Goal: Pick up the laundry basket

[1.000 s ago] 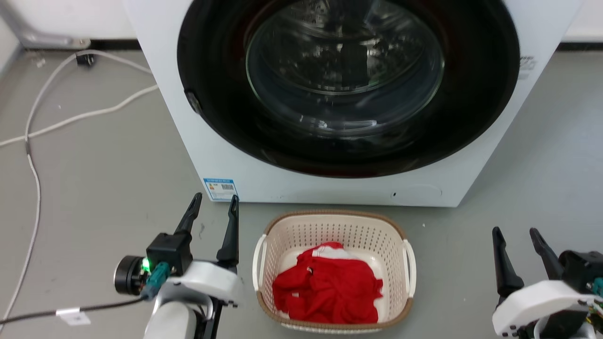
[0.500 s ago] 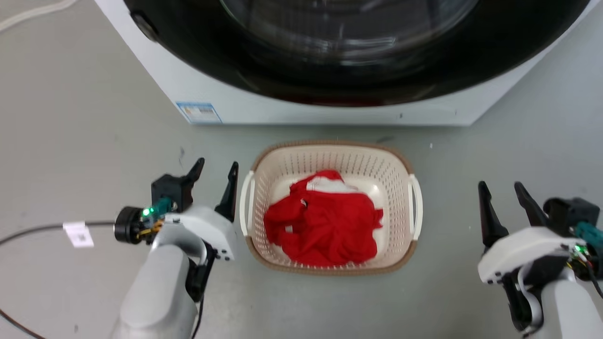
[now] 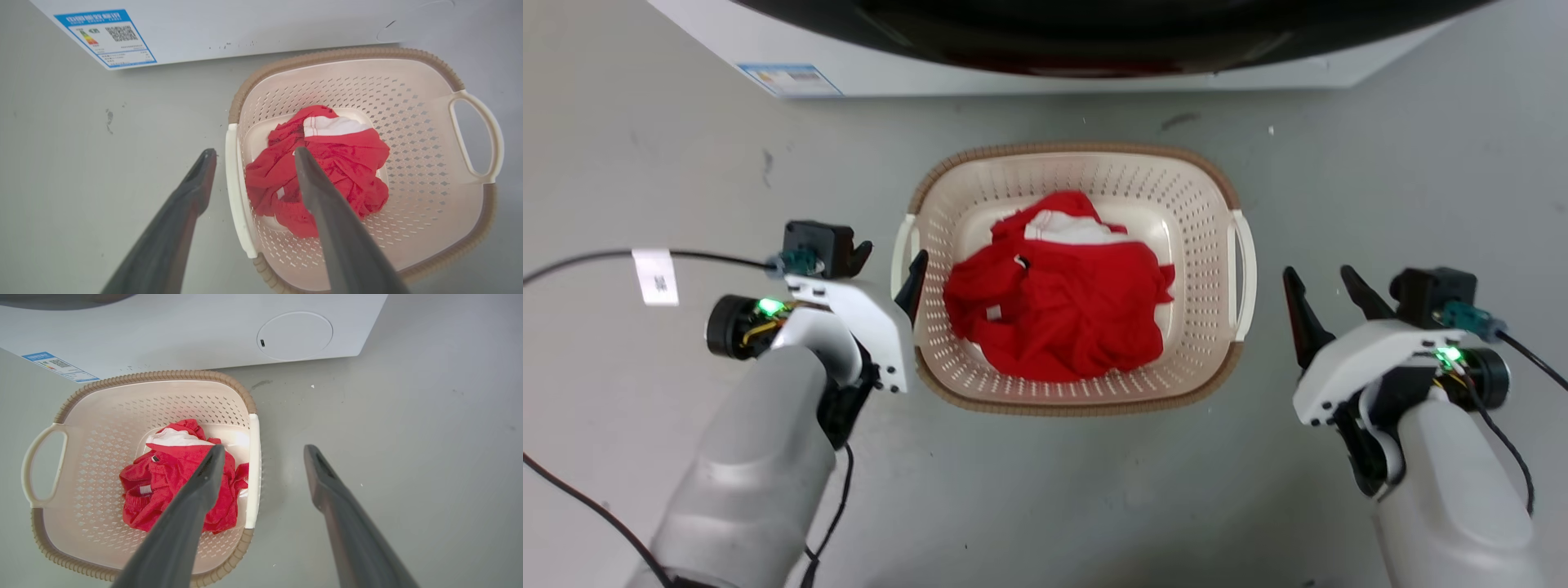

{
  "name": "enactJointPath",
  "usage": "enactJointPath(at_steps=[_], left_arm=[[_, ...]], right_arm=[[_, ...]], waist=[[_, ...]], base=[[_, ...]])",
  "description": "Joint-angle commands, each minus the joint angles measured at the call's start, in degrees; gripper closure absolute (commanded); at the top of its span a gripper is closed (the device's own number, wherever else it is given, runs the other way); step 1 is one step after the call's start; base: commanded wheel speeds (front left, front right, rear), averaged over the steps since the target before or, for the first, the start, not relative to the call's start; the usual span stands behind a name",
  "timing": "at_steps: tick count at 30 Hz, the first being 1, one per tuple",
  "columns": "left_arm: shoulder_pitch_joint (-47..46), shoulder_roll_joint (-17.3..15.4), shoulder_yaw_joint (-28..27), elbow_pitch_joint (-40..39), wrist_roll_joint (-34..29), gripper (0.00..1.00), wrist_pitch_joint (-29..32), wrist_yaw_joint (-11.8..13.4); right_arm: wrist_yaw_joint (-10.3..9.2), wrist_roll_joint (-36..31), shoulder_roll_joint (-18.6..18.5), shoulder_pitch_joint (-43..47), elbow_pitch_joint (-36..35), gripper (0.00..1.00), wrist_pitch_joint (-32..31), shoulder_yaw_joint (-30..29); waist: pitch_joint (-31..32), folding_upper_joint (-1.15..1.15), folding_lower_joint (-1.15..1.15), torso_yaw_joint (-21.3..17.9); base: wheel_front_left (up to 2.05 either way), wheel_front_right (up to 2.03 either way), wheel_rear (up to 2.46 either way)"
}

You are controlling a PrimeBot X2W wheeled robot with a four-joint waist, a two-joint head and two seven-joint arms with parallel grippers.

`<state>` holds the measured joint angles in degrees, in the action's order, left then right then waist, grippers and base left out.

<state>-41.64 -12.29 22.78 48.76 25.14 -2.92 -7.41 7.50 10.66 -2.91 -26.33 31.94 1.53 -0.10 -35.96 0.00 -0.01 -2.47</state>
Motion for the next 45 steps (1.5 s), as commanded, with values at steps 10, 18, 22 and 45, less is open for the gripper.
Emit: enactJointPath(at_steps=[10,18,22,45], left_arm=[[-8.01,-5.12,8.07,5.14,9.75,0.00,4.32,-0.06],[-12.43,-7.28,12.99,7.40,15.71,0.00,6.50,-0.06],[-14.64,-7.80,14.76,8.65,18.17,0.00,7.42,-0.06],[-18.43,-8.24,25.48,10.22,29.20,1.00,12.23,-0.02]], right_arm=[[-0.01,4.42,0.03,-10.96,13.49,0.00,1.31,6.56],[-0.01,8.67,0.03,-18.47,22.02,0.00,1.10,12.23],[-0.01,10.96,0.03,-22.05,25.19,0.00,0.49,15.46],[0.33,22.51,0.06,-29.73,33.38,1.00,-5.20,28.31]], waist=[[-8.44,0.00,0.01,-2.30],[-12.36,0.00,0.01,-2.92],[-14.08,0.00,0.01,-2.87],[-14.21,0.00,0.01,-1.97]], base=[[0.00,0.00,0.00],[0.00,0.00,0.00],[0.00,0.00,0.00],[0.00,0.00,0.00]])
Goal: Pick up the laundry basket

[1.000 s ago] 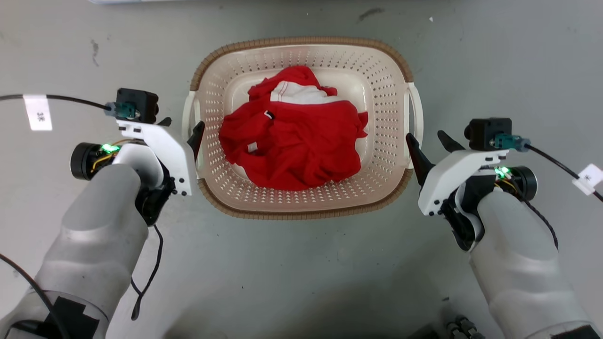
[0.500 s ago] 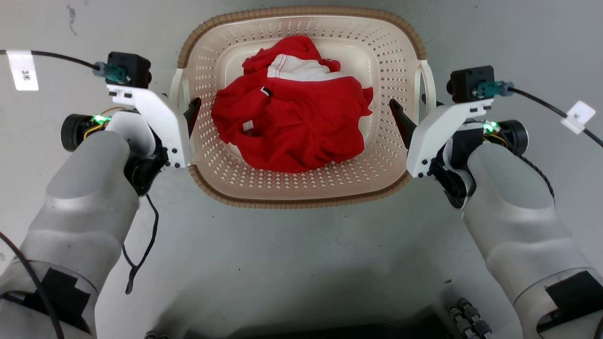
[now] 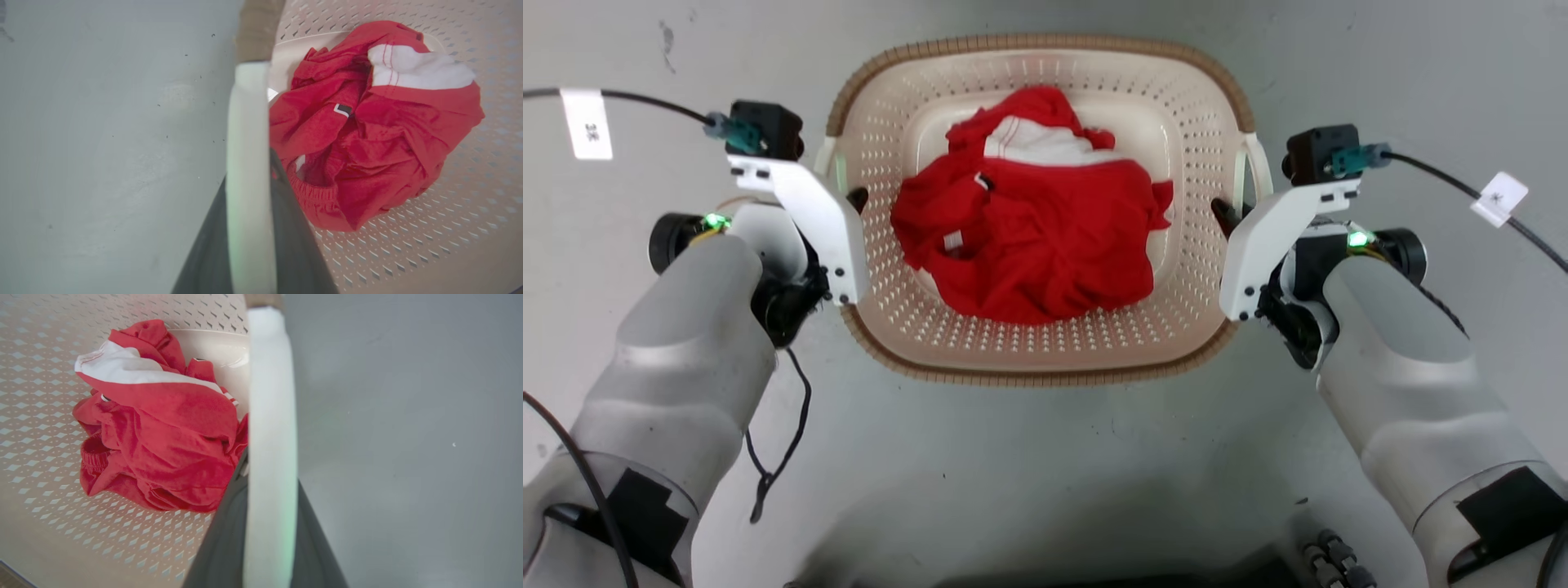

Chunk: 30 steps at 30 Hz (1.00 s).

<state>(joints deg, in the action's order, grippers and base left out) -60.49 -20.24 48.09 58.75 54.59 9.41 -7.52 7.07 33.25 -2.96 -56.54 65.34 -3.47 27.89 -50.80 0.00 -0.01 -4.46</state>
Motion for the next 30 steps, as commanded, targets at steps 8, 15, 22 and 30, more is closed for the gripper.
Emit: enactJointPath(at_steps=[8,15,22,30], left_arm=[[3.58,1.16,2.61,0.91,4.39,1.00,0.27,0.06],[7.42,2.35,4.19,1.39,8.97,1.00,2.80,0.05],[11.91,2.92,5.64,1.36,13.99,1.00,8.03,0.04],[14.17,3.19,6.88,2.02,17.38,1.00,13.65,-0.03]], right_arm=[[0.77,4.61,0.26,3.43,1.84,1.00,-5.32,3.87],[0.77,7.26,0.29,6.57,4.37,1.00,-9.34,5.49],[0.72,10.21,-0.29,10.61,6.11,1.00,-13.08,5.60],[0.70,12.63,-0.84,12.46,6.57,1.00,-18.38,6.15]], waist=[[8.57,0.00,0.01,0.37],[18.02,0.00,0.01,1.02],[28.51,0.00,0.01,1.82],[36.11,0.00,0.01,2.27]], base=[[0.00,0.00,0.00],[0.00,0.00,0.00],[0.00,0.00,0.00],[0.00,0.00,0.00]])
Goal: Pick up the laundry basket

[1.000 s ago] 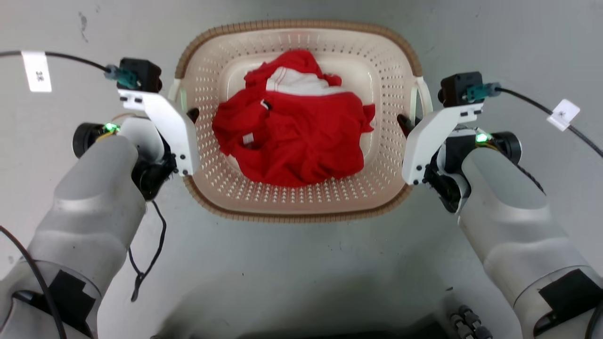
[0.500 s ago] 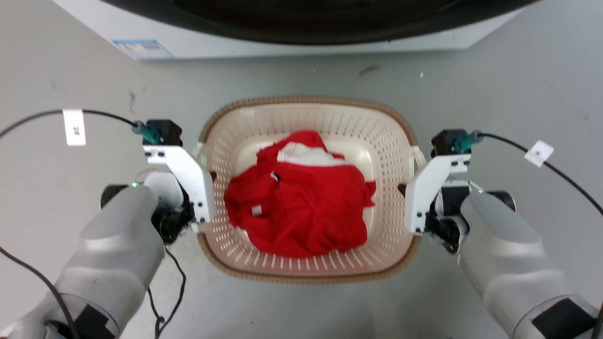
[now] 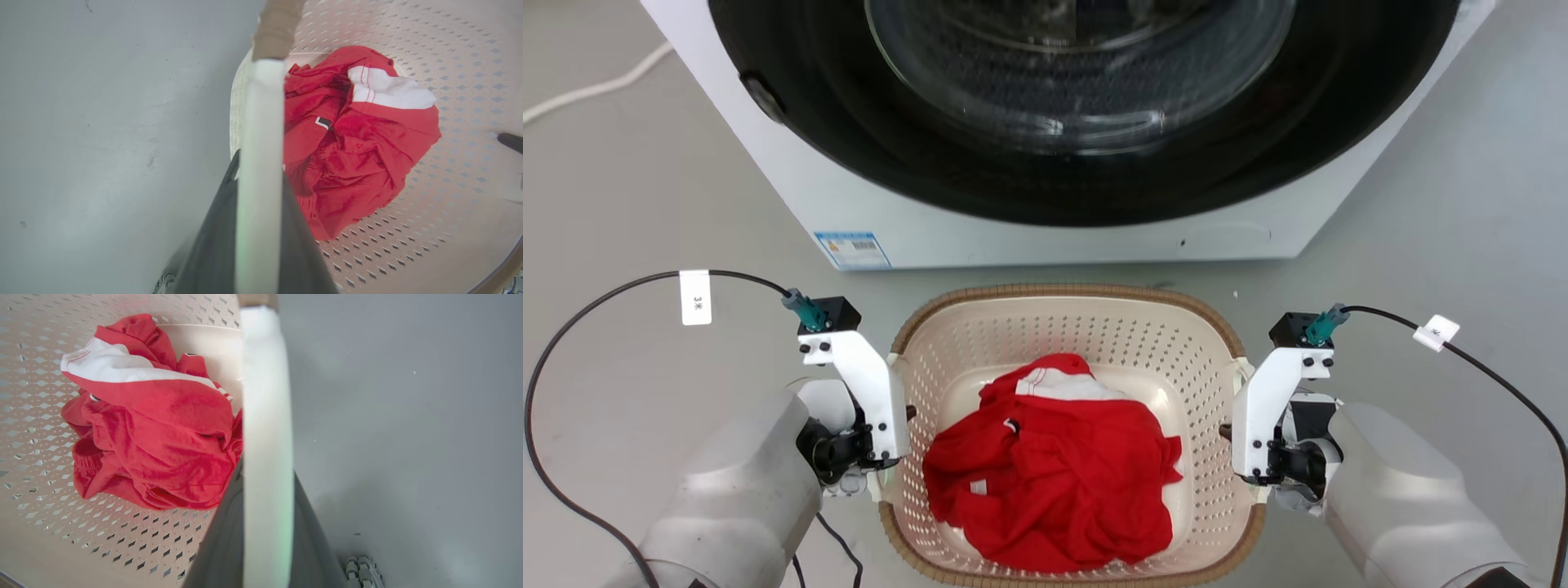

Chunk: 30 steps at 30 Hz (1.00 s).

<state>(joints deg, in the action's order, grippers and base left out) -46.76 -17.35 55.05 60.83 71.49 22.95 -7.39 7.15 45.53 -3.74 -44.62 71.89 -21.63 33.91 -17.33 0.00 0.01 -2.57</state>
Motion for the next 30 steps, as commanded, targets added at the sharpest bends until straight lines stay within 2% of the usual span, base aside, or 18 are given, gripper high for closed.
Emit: enactJointPath(at_steps=[1,16,30], left_arm=[[0.72,0.40,0.10,0.12,0.71,1.00,0.70,-0.16],[4.46,2.17,1.95,3.01,3.86,1.00,7.30,-0.17],[6.77,3.44,2.32,3.84,5.44,1.00,7.51,-0.17]], right_arm=[[0.62,0.58,-0.13,0.72,0.08,1.00,-0.81,0.22],[0.62,3.59,-0.90,3.85,1.53,1.00,-10.33,-0.45],[0.62,2.84,-1.40,4.19,1.87,1.00,-13.13,-1.36]], waist=[[3.53,0.00,-0.01,0.46],[14.06,0.00,-0.01,1.22],[17.35,0.00,-0.01,1.46]], base=[[0.00,0.00,0.00],[0.00,0.00,0.00],[0.00,0.00,0.00]])
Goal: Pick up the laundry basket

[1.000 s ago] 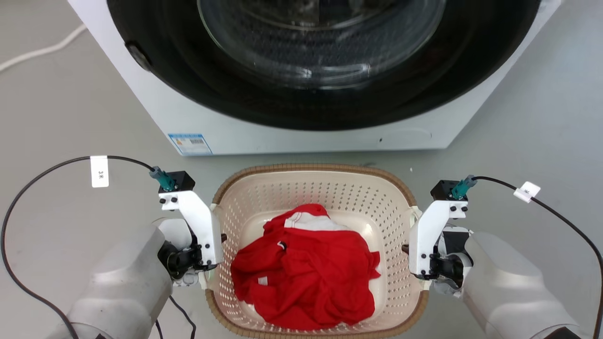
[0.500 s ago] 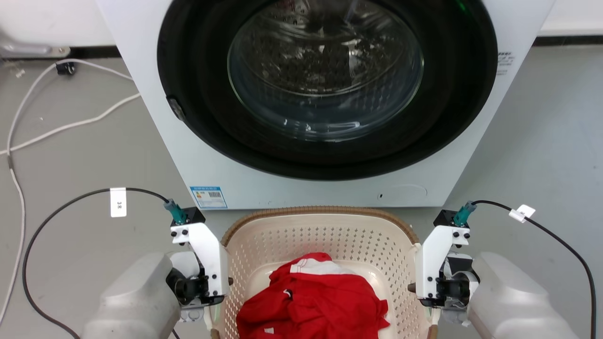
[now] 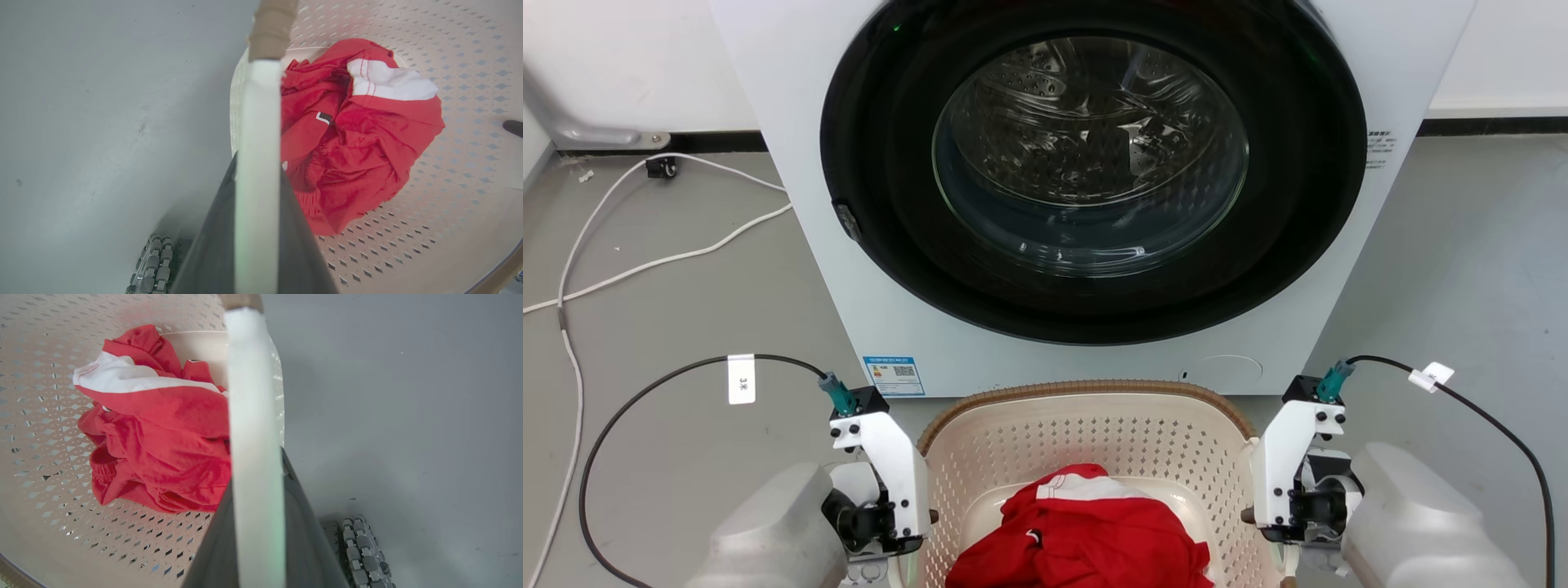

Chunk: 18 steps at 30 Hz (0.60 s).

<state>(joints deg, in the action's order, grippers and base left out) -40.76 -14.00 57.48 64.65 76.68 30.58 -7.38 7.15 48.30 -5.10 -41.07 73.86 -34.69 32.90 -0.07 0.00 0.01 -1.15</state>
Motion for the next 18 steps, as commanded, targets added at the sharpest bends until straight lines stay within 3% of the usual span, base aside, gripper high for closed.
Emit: enactJointPath(at_steps=[1,18], left_arm=[[0.82,0.16,-0.03,0.05,0.28,1.00,-0.20,-0.18],[1.97,1.10,0.73,0.34,1.28,1.00,-0.52,-0.22]], right_arm=[[0.62,-0.09,0.00,0.71,-0.11,1.00,0.07,-0.34],[0.63,-1.81,0.30,2.70,-0.07,1.00,-0.33,-2.20]], waist=[[0.15,0.00,-0.01,0.09],[1.20,0.00,-0.01,0.49]], base=[[0.00,0.00,0.00],[0.00,0.00,0.00]])
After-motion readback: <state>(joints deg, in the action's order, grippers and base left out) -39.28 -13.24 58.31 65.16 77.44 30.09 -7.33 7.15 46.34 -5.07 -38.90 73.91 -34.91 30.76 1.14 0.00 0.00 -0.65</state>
